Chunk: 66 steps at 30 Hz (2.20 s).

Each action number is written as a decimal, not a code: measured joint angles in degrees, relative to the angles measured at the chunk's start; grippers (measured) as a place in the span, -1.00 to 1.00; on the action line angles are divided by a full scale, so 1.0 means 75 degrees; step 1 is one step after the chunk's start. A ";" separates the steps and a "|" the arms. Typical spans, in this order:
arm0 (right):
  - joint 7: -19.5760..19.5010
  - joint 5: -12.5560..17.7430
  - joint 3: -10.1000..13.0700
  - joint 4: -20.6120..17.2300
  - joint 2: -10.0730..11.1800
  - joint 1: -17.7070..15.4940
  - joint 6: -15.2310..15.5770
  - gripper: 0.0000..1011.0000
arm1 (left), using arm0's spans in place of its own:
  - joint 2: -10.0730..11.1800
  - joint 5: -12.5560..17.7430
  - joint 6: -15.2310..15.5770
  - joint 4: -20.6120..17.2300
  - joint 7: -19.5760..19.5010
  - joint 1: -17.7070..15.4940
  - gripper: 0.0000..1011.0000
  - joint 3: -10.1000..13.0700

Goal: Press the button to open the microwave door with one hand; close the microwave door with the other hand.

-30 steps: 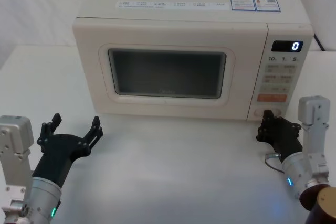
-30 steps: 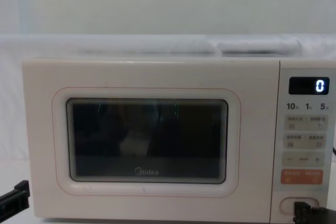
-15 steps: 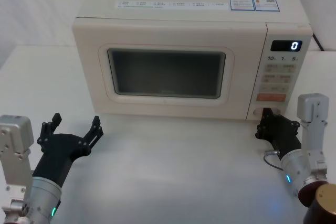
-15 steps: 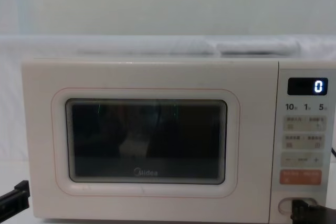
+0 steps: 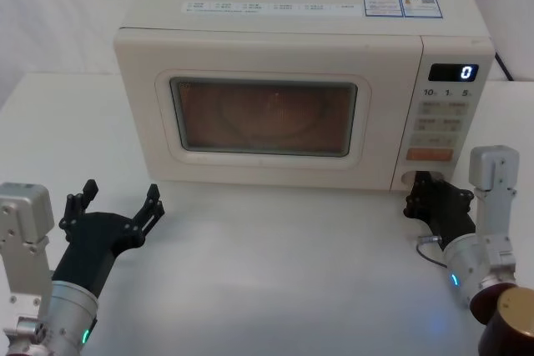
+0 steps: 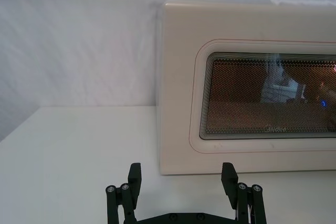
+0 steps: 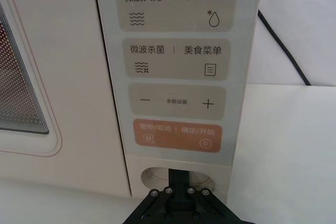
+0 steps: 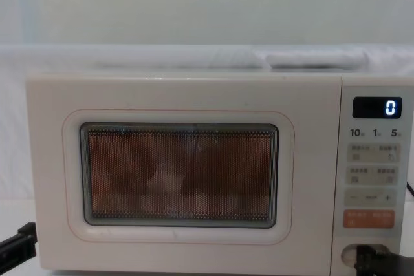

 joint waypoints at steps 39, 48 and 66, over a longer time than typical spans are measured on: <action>0.0581 0.0508 -0.0041 -0.1463 0.0345 -0.1289 -0.0242 -1.00 | 0.0000 0.0000 0.0000 0.0000 0.0000 0.0000 0.98 0.0001; 0.0760 0.0790 -0.0056 -0.1911 0.0625 -0.1729 -0.0341 -1.00 | 0.0000 0.0000 0.0000 0.0000 0.0000 0.0000 0.98 0.0000; 0.0849 0.0918 -0.0030 -0.2213 0.0984 -0.1969 -0.0550 -0.33 | 0.0000 0.0000 0.0000 0.0000 0.0000 0.0000 0.98 0.0000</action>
